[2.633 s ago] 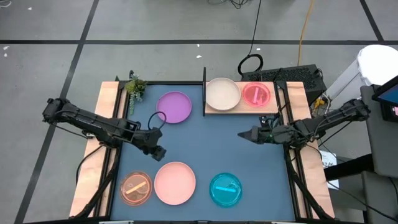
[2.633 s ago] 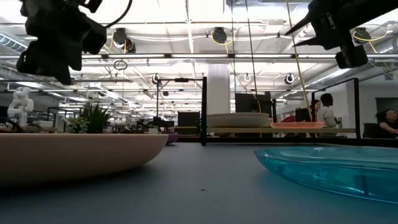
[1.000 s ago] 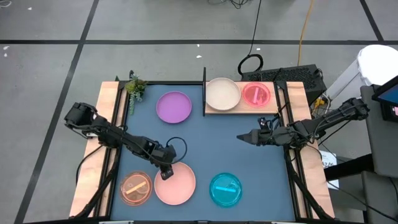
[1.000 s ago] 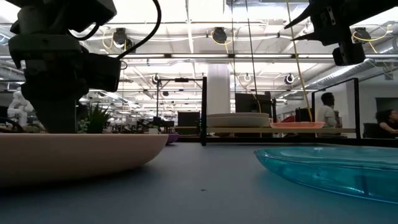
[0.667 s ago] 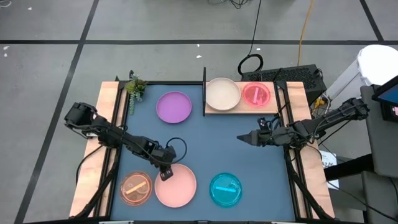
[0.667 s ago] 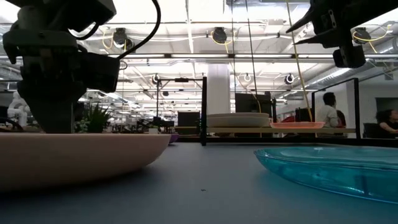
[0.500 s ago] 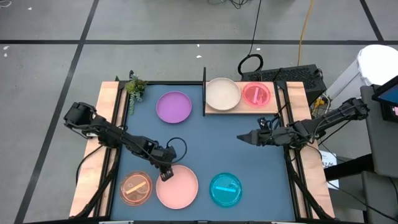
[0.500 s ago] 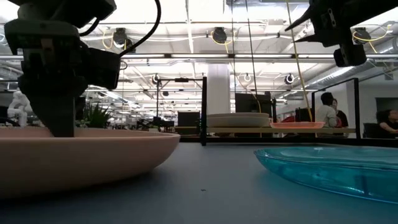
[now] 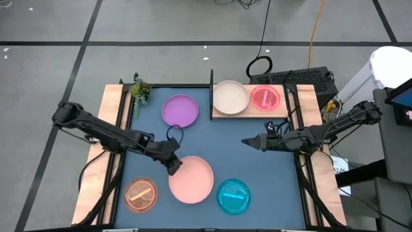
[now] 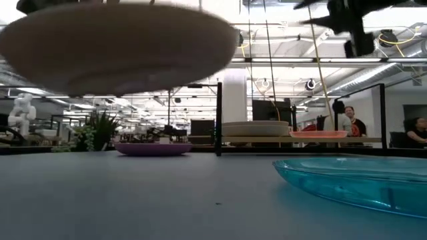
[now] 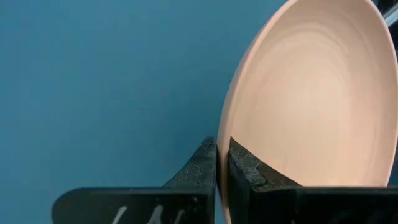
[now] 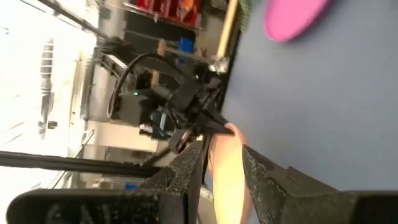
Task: Place and stack plates onto a shelf
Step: Stack the orange plate on top of the white plate on the shelf
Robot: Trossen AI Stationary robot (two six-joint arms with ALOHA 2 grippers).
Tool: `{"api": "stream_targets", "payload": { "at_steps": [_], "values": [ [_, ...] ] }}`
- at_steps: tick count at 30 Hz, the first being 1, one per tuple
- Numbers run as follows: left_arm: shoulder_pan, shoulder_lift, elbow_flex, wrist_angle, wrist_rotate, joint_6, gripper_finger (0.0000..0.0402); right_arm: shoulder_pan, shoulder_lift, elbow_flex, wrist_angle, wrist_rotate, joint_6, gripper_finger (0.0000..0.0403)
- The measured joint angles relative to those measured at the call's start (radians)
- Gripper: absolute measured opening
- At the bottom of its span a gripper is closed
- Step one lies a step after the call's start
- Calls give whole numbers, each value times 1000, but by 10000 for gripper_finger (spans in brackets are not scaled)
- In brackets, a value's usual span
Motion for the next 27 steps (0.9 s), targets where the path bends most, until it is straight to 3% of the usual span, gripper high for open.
{"api": "stream_targets", "payload": {
  "at_steps": [10,22,27],
  "values": [
    [70,-168,3,27,-47,-42,11,-1,149,283,-174,23,-174,100],
    [209,-186,185,-21,-132,56,11,-30,270,659,-583,28,-370,100],
    [262,-186,230,-40,-180,118,11,-43,301,762,-596,75,-608,100]
  ]
}}
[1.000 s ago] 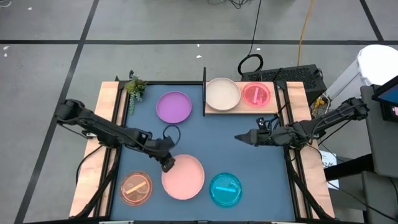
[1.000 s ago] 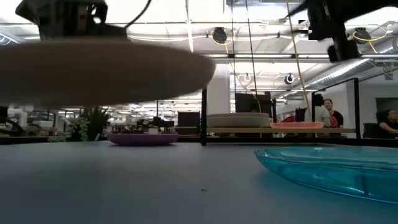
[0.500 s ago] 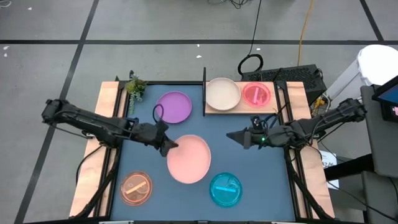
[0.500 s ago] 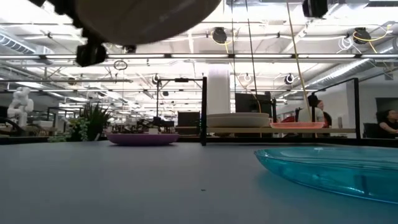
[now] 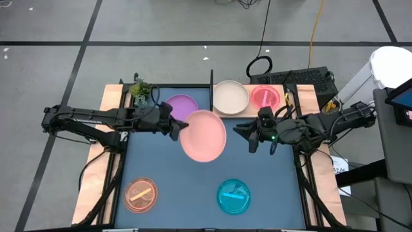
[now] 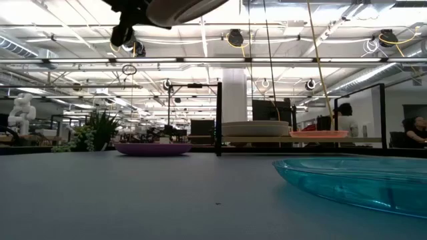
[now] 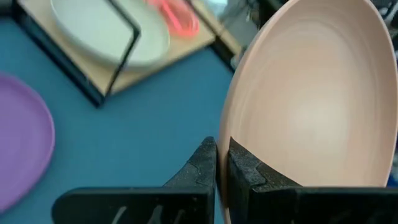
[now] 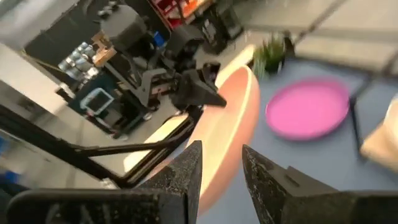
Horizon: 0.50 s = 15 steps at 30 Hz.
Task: Place and stack plates onto a shelf
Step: Stack the orange plate on top of the white plate on the shelf
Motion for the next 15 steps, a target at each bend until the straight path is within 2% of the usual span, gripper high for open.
{"api": "stream_targets", "payload": {
  "at_steps": [5,10,15],
  "values": [
    [34,-1,11,85,-39,85,11,-25,10,20,24,6,-214,100],
    [44,11,11,109,-72,126,11,-36,37,20,83,81,-426,100],
    [50,25,12,112,-147,100,11,-49,68,20,101,134,-486,100]
  ]
}}
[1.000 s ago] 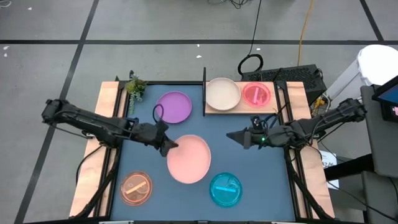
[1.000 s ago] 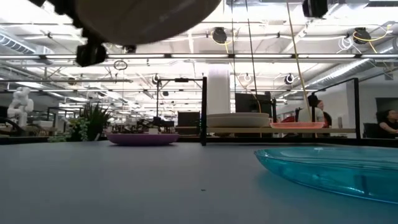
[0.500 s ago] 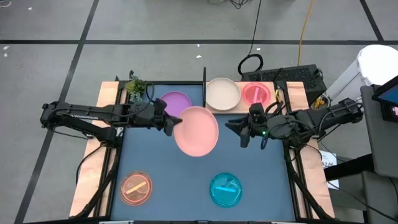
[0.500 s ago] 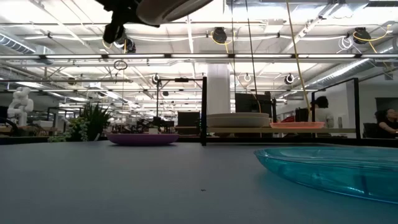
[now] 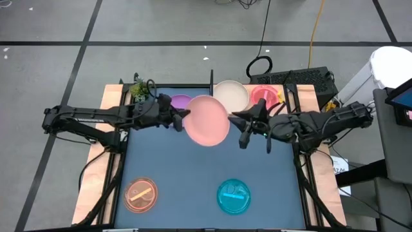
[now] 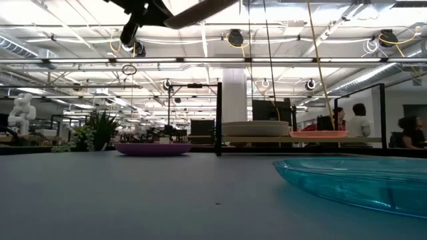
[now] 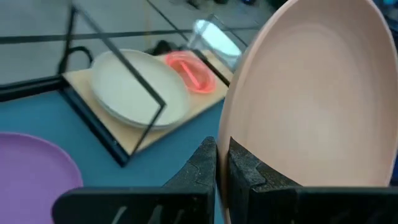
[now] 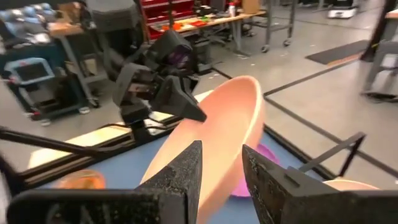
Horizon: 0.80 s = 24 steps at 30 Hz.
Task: Place and stack plates onto a shelf
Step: Stack the orange plate on top of the white plate on the shelf
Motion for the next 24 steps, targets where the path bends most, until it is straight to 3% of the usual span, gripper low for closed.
{"api": "stream_targets", "payload": {
  "at_steps": [9,18,24],
  "values": [
    [5,20,-2,13,-63,7,11,-60,36,0,-8,31,-50,102],
    [5,18,-2,23,-101,21,11,-108,55,0,-8,28,-71,129],
    [5,18,-2,22,-134,4,11,-141,63,0,-22,24,-97,109]
  ]
}}
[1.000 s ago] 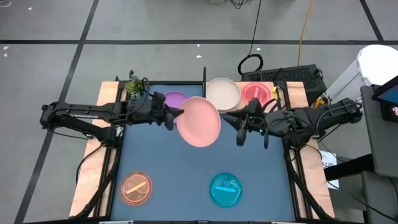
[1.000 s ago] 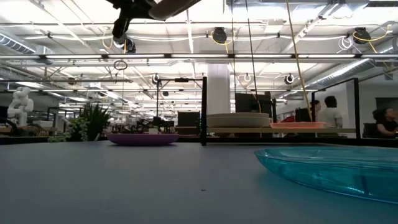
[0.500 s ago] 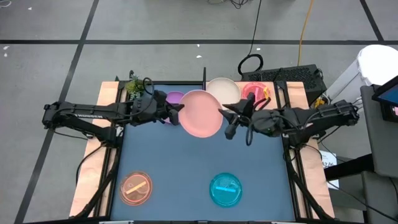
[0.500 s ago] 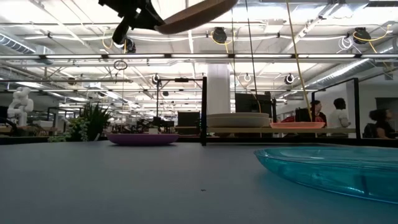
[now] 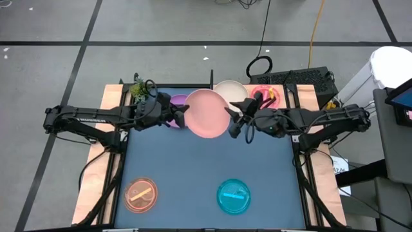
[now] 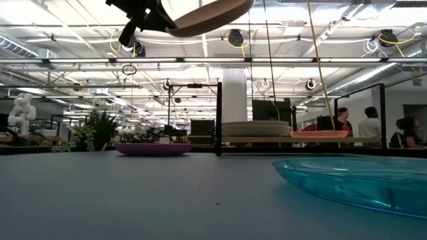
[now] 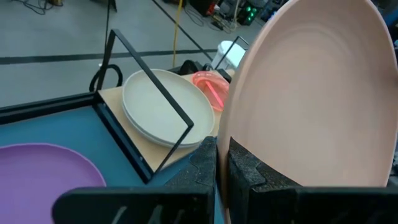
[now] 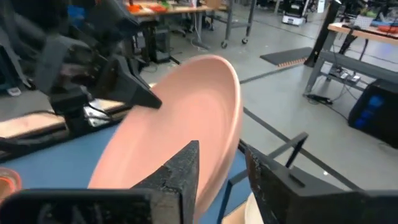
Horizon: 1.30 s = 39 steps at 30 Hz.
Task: Place and stack plates onto a shelf
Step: Stack the orange plate on top of the white plate on the shelf
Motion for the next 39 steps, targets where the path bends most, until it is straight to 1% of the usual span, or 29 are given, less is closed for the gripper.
{"api": "stream_targets", "payload": {
  "at_steps": [6,13,20,26,34,39],
  "values": [
    [-2,0,0,-2,-12,10,11,-17,11,0,-10,-2,0,70],
    [-15,0,0,-10,-19,7,11,-17,17,0,-10,3,23,8],
    [-40,0,-1,-1,-34,1,17,-19,16,0,-18,3,98,1],
    [-59,0,-1,13,-45,1,21,-20,17,0,-15,3,112,15],
    [-66,0,-1,33,-43,6,23,-29,19,0,-8,-13,88,75],
    [-66,0,-1,57,-67,20,24,-42,19,0,-8,-11,59,97]
  ]
}}
